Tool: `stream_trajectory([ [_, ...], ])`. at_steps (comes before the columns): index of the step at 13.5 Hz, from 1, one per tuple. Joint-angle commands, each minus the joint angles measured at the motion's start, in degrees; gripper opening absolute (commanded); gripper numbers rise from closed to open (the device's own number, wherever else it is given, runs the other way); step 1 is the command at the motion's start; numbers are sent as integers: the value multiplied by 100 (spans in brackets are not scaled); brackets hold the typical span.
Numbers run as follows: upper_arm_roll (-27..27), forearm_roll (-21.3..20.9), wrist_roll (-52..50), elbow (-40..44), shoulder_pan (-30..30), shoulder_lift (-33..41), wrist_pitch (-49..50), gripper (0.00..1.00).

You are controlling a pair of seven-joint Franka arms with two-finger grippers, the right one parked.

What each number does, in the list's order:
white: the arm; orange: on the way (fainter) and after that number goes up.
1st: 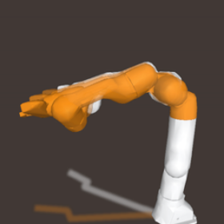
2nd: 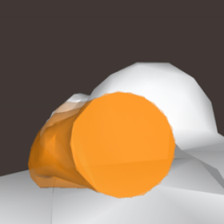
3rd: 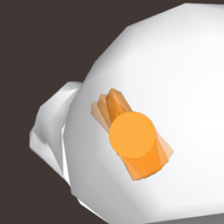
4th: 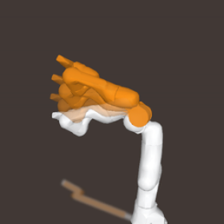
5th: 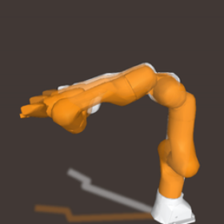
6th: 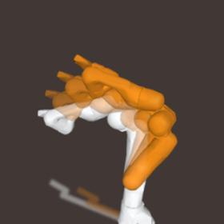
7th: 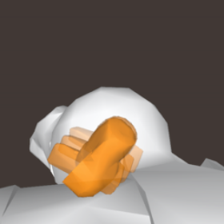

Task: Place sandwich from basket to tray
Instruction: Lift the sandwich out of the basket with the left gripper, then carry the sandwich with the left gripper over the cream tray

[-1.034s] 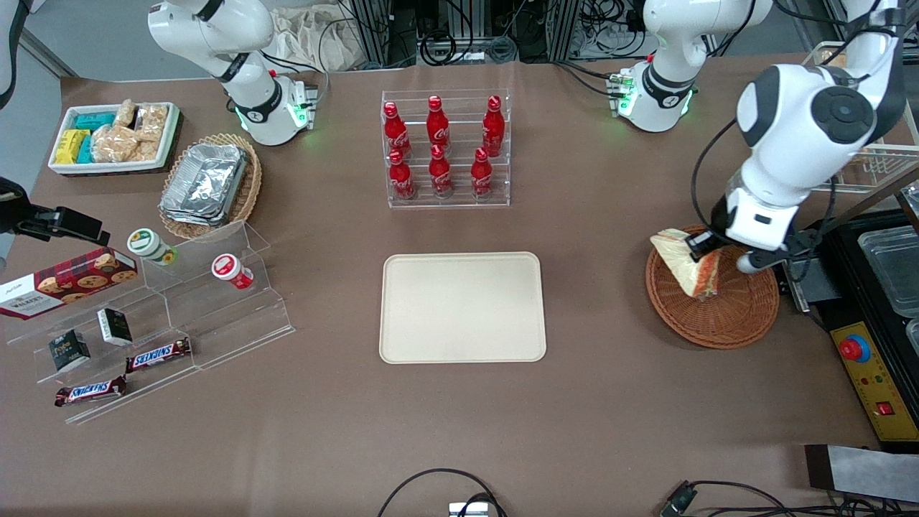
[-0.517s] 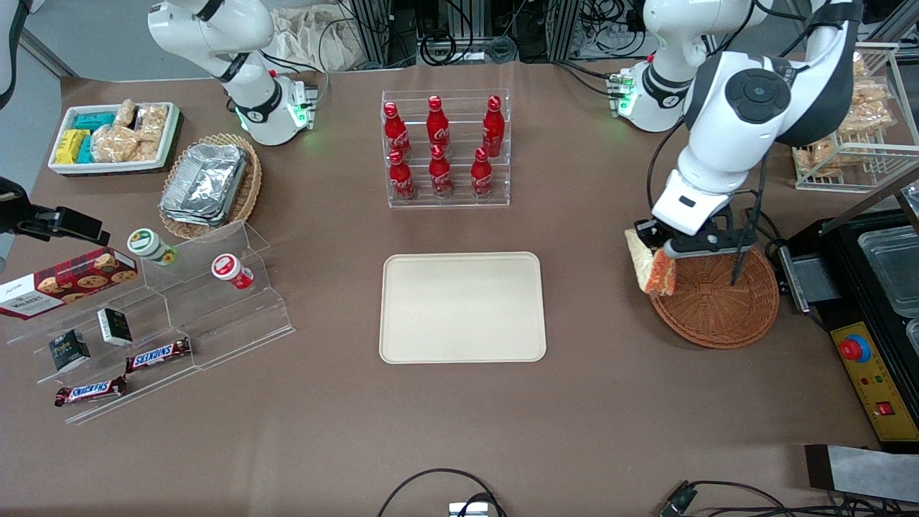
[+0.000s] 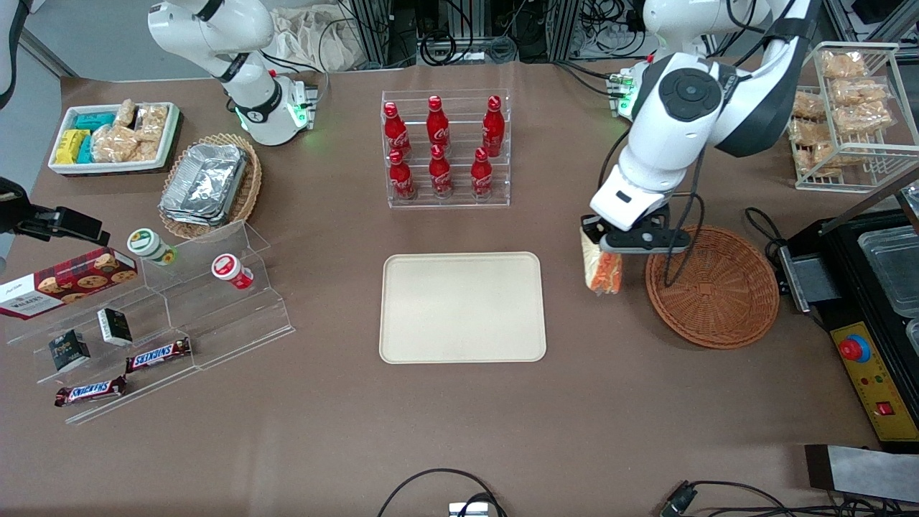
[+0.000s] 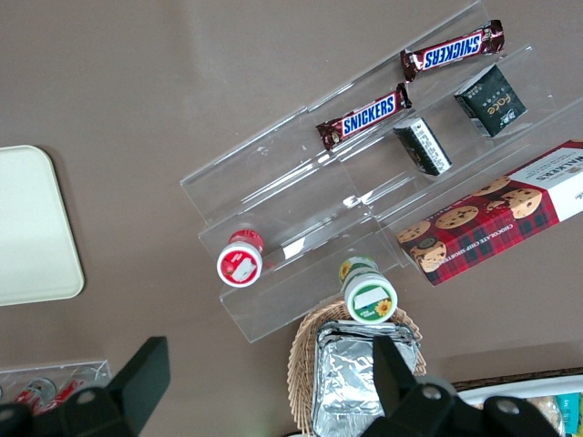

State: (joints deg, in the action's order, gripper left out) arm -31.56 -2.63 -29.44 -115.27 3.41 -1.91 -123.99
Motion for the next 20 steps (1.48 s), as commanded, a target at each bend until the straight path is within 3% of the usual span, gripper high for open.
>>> stream_trajectory([
  [1, -122, -333, -211, 435, -50, -450, 121, 0],
  [4, -122, -562, -596, 724, -357, -828, 112, 1],
  [9, -122, -1467, -1818, 1409, -920, -1750, 112, 1],
  [11, -122, -1644, -2012, 1647, -1070, -2093, 95, 1],
  [16, -122, -1802, -2048, 1692, -1105, -2489, -133, 1],
  [20, -105, -2460, -2635, 1692, -1403, -2806, -334, 1],
])
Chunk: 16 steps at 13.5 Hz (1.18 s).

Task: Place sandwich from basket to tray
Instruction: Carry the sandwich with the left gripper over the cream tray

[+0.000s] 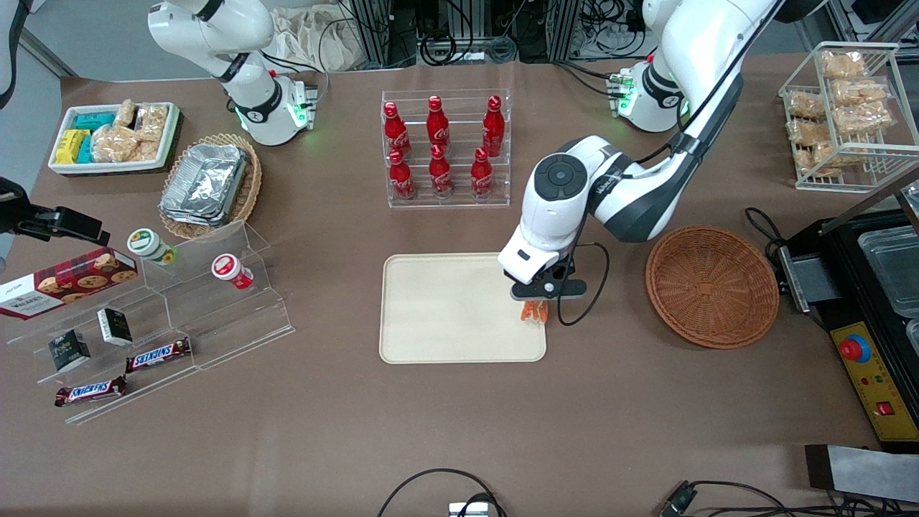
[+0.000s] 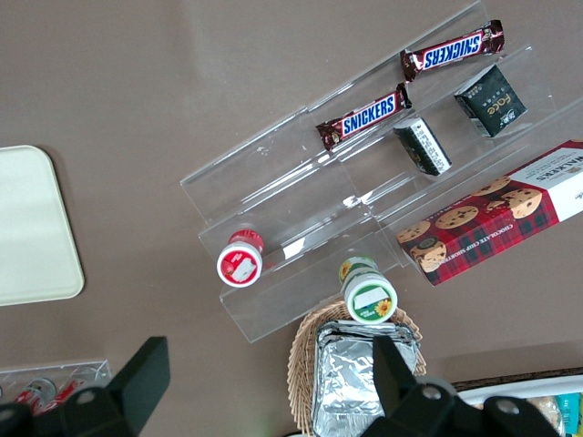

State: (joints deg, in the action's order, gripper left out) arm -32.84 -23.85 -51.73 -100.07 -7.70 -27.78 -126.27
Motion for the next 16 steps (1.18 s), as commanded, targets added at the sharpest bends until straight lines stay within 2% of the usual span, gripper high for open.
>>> stream_trajectory([
  [1, 32, -366, -538, 172, -320, -306, -248, 1],
  [6, 50, -445, -575, 311, -417, -596, -293, 1],
  [9, 41, -1050, -978, 391, -434, -869, -293, 1],
  [10, 41, -1130, -1005, 391, -434, -922, -293, 0],
  [16, 50, -1166, -1041, 725, -618, -1282, -302, 0],
])
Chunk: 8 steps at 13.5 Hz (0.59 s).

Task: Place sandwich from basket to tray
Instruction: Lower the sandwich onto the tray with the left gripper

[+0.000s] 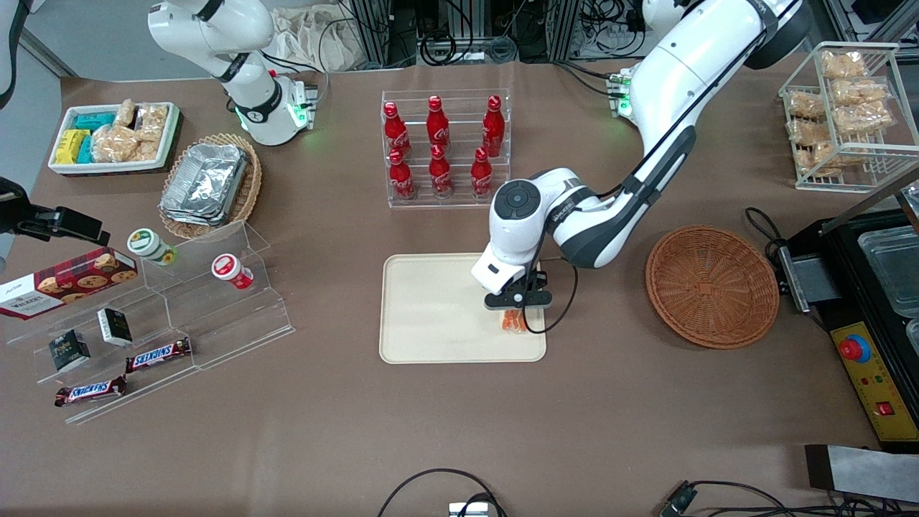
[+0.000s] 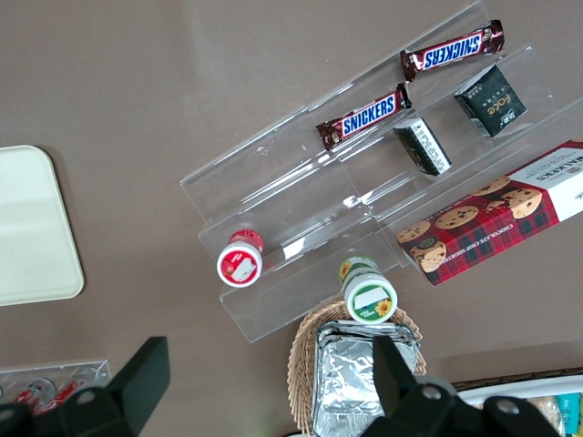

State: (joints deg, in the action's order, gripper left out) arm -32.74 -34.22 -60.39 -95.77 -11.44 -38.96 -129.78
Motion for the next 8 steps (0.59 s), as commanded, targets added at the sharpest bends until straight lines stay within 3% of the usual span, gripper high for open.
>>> stream_trajectory([
  [1, 39, -129, -193, 296, -244, -173, 49, 0],
  [8, 66, -147, -245, 269, -262, -278, 58, 0],
])
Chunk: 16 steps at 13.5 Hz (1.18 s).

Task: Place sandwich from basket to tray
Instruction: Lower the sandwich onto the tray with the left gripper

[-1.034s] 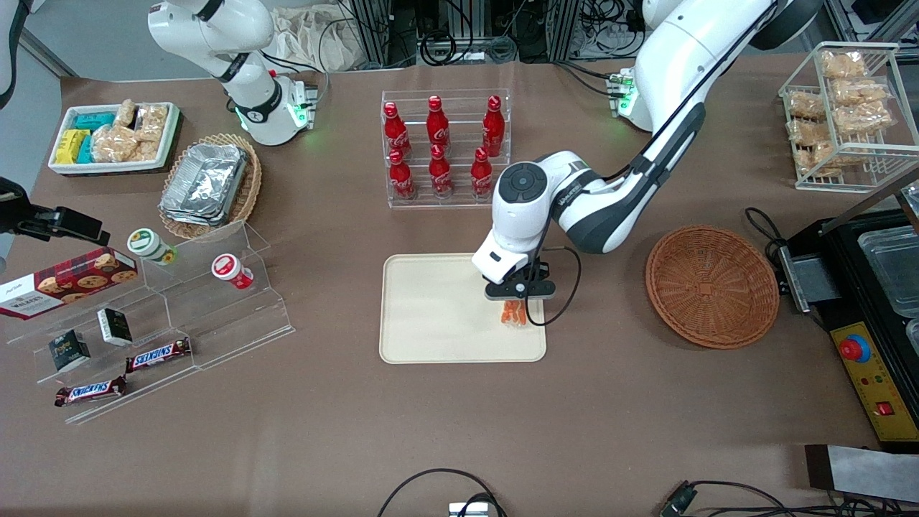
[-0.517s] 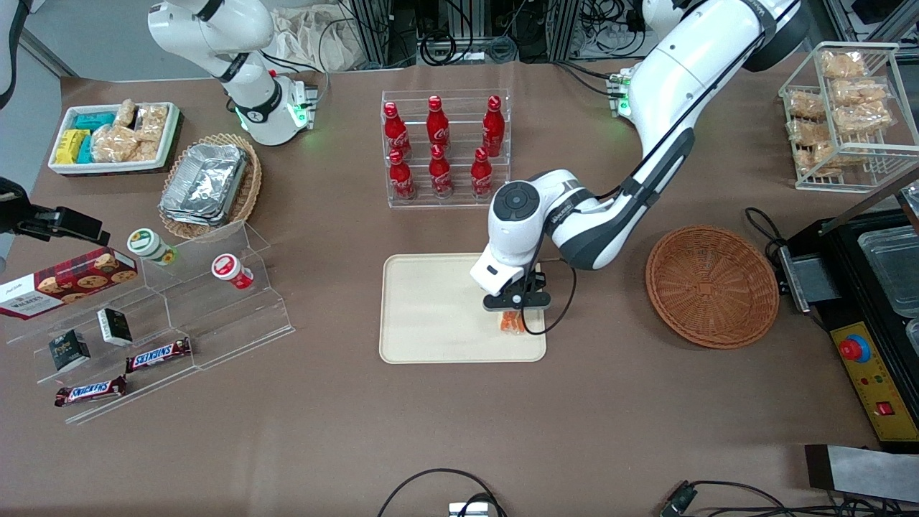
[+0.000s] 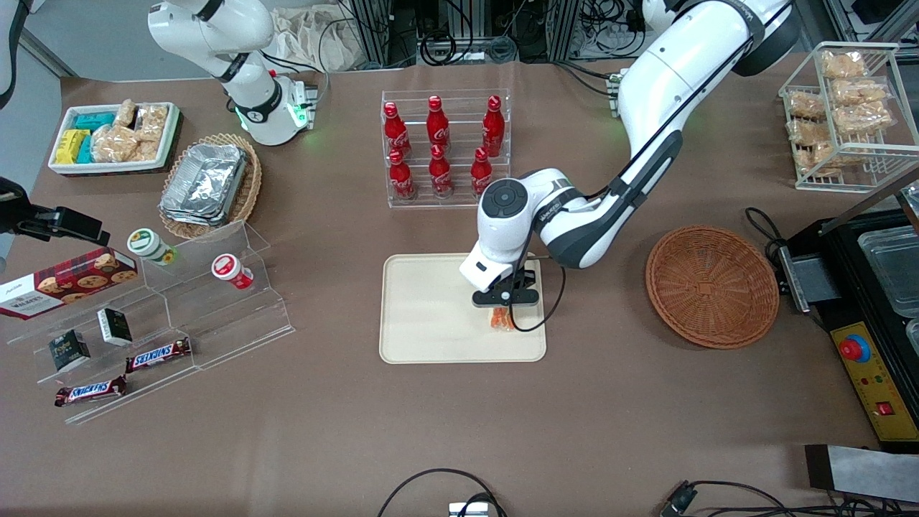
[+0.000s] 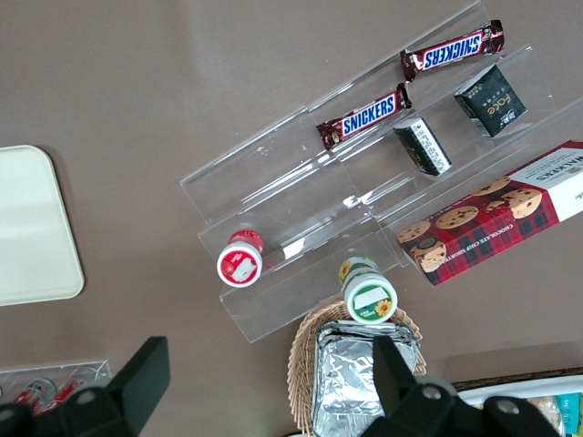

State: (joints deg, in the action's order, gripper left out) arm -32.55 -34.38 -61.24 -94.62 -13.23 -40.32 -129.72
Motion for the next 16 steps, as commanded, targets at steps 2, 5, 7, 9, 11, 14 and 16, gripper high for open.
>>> stream_trajectory([
  [2, 73, -244, -230, 181, -127, -239, 52, 6],
  [5, 73, -587, -546, 181, -127, -345, 52, 22],
  [7, 64, -605, -555, 181, -127, -336, 52, 35],
  [9, 64, -588, -564, 216, -127, -336, 52, 54],
  [11, 64, -535, -564, 286, -84, -275, 104, 63],
  [14, 56, -509, -555, 313, -57, -178, 201, 63],
  [16, 47, -500, -529, 313, 4, -73, 358, 63],
])
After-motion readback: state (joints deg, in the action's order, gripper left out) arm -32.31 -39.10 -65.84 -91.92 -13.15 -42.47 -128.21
